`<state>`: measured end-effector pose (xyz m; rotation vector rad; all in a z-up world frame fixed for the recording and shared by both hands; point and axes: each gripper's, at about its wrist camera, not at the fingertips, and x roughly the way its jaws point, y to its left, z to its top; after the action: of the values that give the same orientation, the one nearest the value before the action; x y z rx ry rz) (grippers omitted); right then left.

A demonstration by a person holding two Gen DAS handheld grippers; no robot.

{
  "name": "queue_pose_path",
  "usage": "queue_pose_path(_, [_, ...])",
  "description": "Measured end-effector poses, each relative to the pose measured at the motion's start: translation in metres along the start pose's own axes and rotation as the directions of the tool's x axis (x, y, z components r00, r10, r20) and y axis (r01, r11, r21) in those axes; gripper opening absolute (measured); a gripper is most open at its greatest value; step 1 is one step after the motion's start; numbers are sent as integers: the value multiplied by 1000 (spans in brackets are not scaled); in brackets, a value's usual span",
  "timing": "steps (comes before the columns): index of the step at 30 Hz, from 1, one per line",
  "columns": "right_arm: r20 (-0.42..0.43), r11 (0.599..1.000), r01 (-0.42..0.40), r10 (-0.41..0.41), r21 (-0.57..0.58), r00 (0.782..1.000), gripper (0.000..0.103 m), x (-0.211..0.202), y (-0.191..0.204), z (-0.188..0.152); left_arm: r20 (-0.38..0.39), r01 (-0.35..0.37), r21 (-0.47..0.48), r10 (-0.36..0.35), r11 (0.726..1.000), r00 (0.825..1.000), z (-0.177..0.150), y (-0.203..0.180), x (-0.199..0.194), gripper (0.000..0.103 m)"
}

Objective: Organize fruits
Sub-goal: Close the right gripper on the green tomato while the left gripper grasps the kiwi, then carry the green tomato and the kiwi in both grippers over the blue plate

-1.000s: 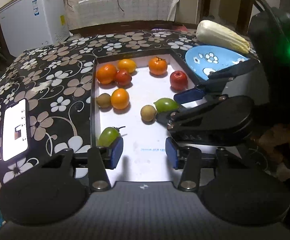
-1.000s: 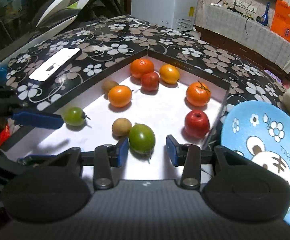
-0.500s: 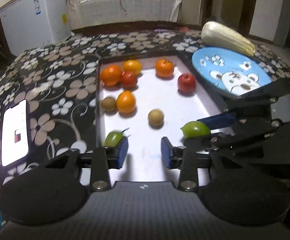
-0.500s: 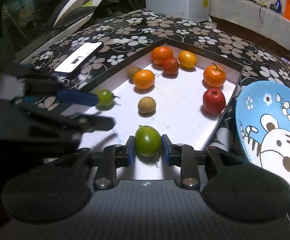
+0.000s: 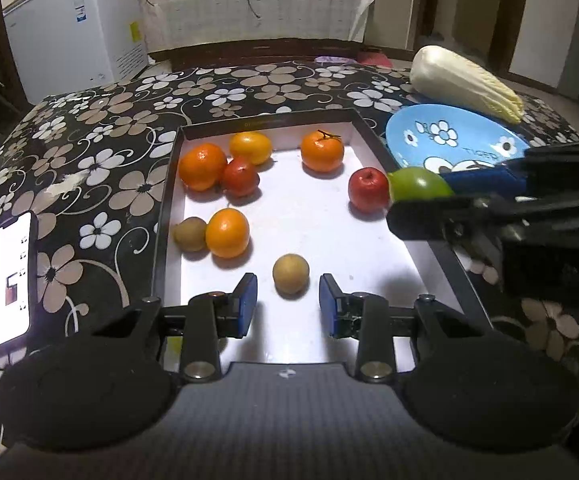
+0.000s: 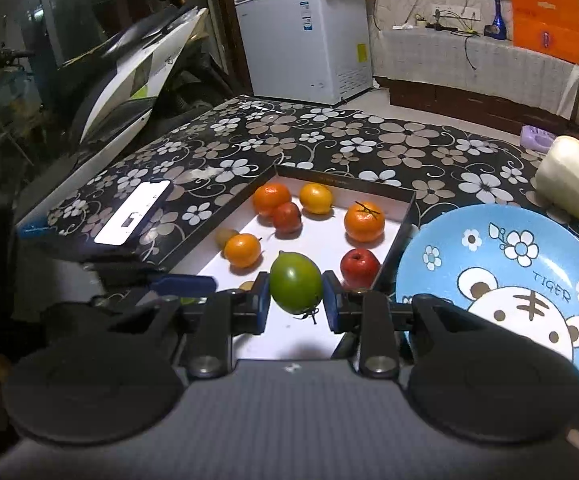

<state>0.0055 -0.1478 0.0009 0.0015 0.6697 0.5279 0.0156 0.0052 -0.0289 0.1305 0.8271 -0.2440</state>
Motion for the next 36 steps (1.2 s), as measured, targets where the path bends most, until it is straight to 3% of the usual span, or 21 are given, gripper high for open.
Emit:
queue_pose_path(7, [4, 1000, 22, -22, 18, 1000, 31, -4, -10, -1, -20, -30, 5, 30, 1000, 999, 9, -5, 22, 39])
queue_pose_path(10, [3, 999, 43, -43, 30, 999, 31, -6, -15, -2, -14, -18, 17, 19, 1000, 1000, 9, -8, 22, 26])
queue_pose_path(17, [15, 990, 115, -117, 82, 993, 31, -13, -39, -2, -1, -8, 8, 8, 1000, 1000, 9, -8, 16, 26])
queue_pose_path(24, [-4, 967, 222, -223, 122, 975, 31, -17, -62, -4, 41, 54, -14, -54, 998, 998, 18, -17, 0, 26])
queue_pose_path(36, [-35, 927, 331, -330, 177, 943, 31, -21, -89, -9, 73, 191, 94, -198, 977, 977, 32, -81, -8, 26])
